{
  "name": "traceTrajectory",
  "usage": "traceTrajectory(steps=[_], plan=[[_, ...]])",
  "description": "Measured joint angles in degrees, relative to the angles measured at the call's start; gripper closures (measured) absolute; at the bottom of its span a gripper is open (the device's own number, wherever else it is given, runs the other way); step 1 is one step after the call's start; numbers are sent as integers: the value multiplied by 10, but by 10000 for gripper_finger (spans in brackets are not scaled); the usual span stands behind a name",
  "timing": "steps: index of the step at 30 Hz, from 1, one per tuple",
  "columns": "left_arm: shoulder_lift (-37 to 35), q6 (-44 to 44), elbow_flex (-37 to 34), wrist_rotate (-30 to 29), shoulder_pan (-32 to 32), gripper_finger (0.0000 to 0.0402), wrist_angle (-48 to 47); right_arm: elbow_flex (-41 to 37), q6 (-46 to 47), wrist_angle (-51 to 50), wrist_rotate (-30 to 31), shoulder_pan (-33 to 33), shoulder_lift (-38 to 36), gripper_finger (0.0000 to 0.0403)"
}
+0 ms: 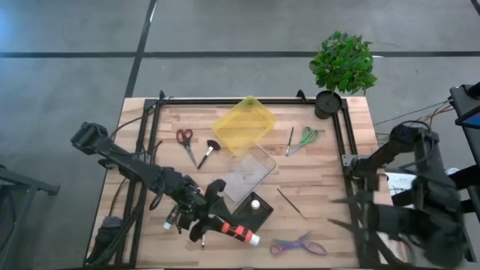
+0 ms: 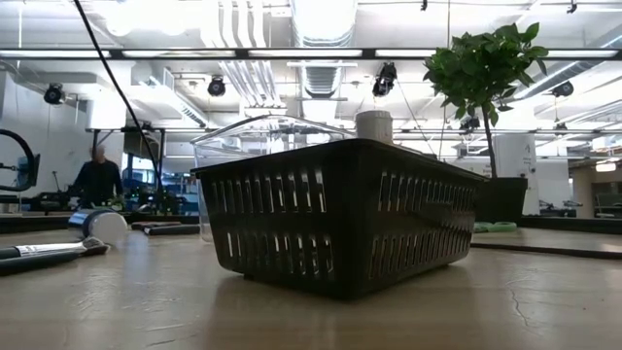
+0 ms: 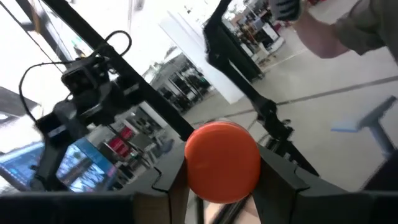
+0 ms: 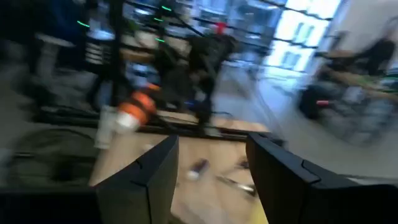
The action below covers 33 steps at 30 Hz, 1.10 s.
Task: Pick & Place Paint Supplies
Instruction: Put the orange paint bottle into the black bin
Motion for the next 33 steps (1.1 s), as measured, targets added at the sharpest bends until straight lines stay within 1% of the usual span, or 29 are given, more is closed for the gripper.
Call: traceTrajectory(steps=[1,2,3,4,5,7,8,9,11,13,15,18,21,22,24,26,28,31,33], plan=[[-1,-1,-2,0,0,260,-1,-26,-23,18,1,-13,-5,218],[-3,1,-3,-2,0,260,1,-52,-70,57,-7,-26,-7,218],[-7,3,-4,-8,-1,260,-4,-77,-133,114,-26,-41,-7,218],[-8,5,-5,-13,-1,260,-7,-104,-218,188,-59,-58,-8,218],[-9,5,-5,-17,-1,260,-8,-131,-315,280,-114,-75,-10,218],[-12,5,-5,-32,-1,260,-18,-180,-488,462,-255,-104,-15,218],[-12,5,-5,-40,-1,260,-20,-197,-547,517,-304,-118,-17,218],[-12,3,-5,-47,-1,260,-22,-207,-585,544,-331,-132,-20,218],[-13,-1,-5,-58,-2,260,-30,-218,-602,546,-388,-168,-35,218],[-13,-8,-8,-62,-5,260,-32,-229,-576,545,-465,-215,-53,218],[-13,-10,-13,-62,-7,260,-33,-245,-559,544,-507,-259,-63,218],[-13,-10,-15,-77,-7,260,-33,-275,-581,542,-529,-291,-59,218],[-13,-7,-15,-91,-6,260,-26,-299,-631,549,-535,-287,-50,218],[-13,-2,-15,-93,-6,260,-20,-307,-649,565,-525,-281,-46,218],[-13,4,-15,-92,-6,260,1,-328,-694,598,-471,-263,-40,218],[-12,5,-15,-92,-6,260,26,-354,-748,653,-404,-245,-29,218],[-12,8,-15,-92,-5,260,37,-387,-813,723,-356,-224,-19,218],[-11,10,-15,-97,-2,260,46,-438,-921,871,-320,-195,-11,218],[-11,10,-15,-100,0,260,50,-468,-980,962,-318,-183,-5,218]])
